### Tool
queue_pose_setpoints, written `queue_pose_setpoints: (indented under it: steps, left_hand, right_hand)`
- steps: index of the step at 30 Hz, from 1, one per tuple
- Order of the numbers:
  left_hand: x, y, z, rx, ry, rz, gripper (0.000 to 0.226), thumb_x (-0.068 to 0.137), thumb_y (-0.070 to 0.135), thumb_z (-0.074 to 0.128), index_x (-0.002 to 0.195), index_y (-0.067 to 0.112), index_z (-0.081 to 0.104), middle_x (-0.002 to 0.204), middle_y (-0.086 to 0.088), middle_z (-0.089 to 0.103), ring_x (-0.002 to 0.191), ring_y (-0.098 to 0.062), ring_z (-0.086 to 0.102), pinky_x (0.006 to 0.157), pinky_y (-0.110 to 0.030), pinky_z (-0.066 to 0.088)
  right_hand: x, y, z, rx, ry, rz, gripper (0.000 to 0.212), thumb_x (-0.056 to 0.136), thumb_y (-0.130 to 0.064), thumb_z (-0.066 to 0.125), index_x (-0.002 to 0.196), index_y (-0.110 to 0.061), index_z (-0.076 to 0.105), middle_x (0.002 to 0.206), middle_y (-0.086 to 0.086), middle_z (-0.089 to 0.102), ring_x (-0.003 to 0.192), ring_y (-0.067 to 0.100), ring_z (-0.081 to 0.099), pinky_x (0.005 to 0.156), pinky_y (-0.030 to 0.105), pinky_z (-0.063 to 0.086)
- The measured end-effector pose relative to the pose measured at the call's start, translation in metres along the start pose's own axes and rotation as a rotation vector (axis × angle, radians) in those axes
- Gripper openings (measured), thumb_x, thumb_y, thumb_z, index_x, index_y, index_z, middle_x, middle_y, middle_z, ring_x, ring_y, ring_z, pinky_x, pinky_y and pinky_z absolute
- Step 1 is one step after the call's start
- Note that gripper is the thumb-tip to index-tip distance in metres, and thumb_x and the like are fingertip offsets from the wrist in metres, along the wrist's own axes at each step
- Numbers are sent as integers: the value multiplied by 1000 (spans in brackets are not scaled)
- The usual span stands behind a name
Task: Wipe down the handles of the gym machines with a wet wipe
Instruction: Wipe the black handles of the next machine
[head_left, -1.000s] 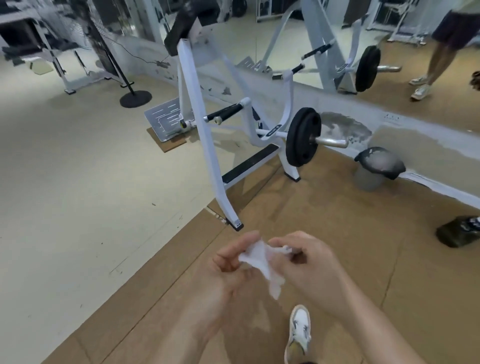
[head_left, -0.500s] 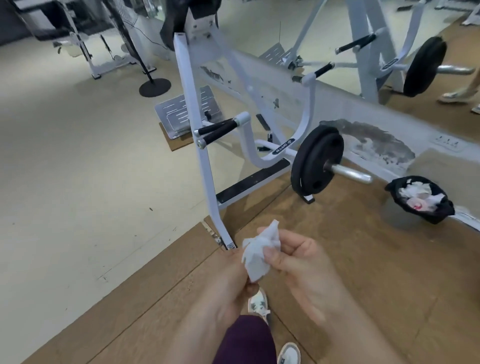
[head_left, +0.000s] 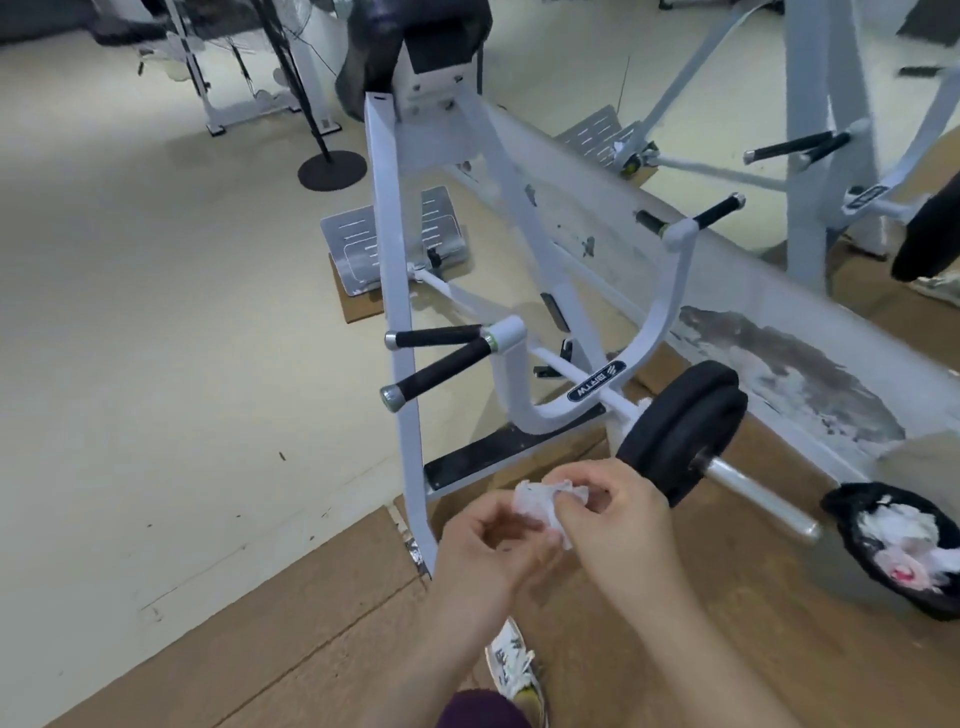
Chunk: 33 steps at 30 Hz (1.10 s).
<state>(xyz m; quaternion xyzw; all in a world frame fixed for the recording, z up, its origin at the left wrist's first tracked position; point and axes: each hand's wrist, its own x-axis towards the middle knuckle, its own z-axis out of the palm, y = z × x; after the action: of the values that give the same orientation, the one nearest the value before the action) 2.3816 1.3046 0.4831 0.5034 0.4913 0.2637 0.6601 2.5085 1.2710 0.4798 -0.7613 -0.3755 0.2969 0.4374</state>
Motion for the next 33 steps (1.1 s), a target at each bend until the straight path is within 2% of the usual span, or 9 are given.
queue_pose_setpoints:
  steps: [5,7,10,17,21,23,25,28,33]
  left_hand:
    - [79,23,-11,97,182,97,16,77,12,75,77,28,72,79,3,73,77,-13,69,75,-35,58]
    - [100,22,-18,167,231,142,15,79,17,74,77,31,71,80,8,71,73,-5,65,71,-25,56]
    - [124,17,-29,260,302,187,16,82,21,72,75,36,70,76,7,66,70,-1,59,59,-11,44]
    - [180,-18,-43,198,502,60,17,85,18,68,92,34,72,82,13,65,79,-6,62,69,-15,48]
    - [200,-27,-49,78,667,-3,32,90,11,59,89,40,71,87,18,68,80,-1,63,70,-15,48]
    - [208,-34,-56,90,740,-4,35,91,8,57,94,41,69,88,17,68,80,-3,63,69,-15,48]
    - [219,-45,-66,101,853,-18,31,90,9,59,101,37,69,89,13,67,81,-7,63,68,-20,49]
    - [233,-64,-82,104,985,-75,25,89,15,63,106,32,67,97,12,63,84,-6,61,65,-17,48]
    - [252,-78,-95,42,981,-35,25,85,14,67,102,32,68,96,10,65,86,-10,63,69,-20,52]
  right_hand:
    - [75,-27,15,152,-431,60,18,88,-24,64,90,-38,75,90,-14,74,88,-2,66,78,18,51]
    - [101,-29,23,102,-553,40,18,88,-26,64,98,-37,74,92,-16,74,91,-3,66,83,21,52]
    - [140,-28,42,44,-659,47,16,90,-23,63,95,-30,76,87,-12,75,85,-1,68,78,22,53]
    - [212,-6,109,26,-759,113,19,84,-11,66,82,-28,74,79,-6,75,78,12,70,69,24,55]
    - [246,4,147,-233,-756,-254,8,83,-22,67,83,-28,72,80,-10,65,78,2,60,74,21,49]
    - [255,3,170,-300,-708,-496,9,84,-19,65,85,-24,72,75,-11,58,73,5,54,69,9,39]
    - [262,6,193,-328,-705,-659,11,82,-16,63,87,-21,71,72,-4,58,67,10,54,64,11,40]
    - [268,18,222,-405,-760,-780,9,80,-13,62,86,-15,69,72,6,58,57,24,57,51,36,50]
    - [289,10,251,-538,-748,-799,6,78,-11,71,82,-15,73,73,1,62,61,21,61,56,30,48]
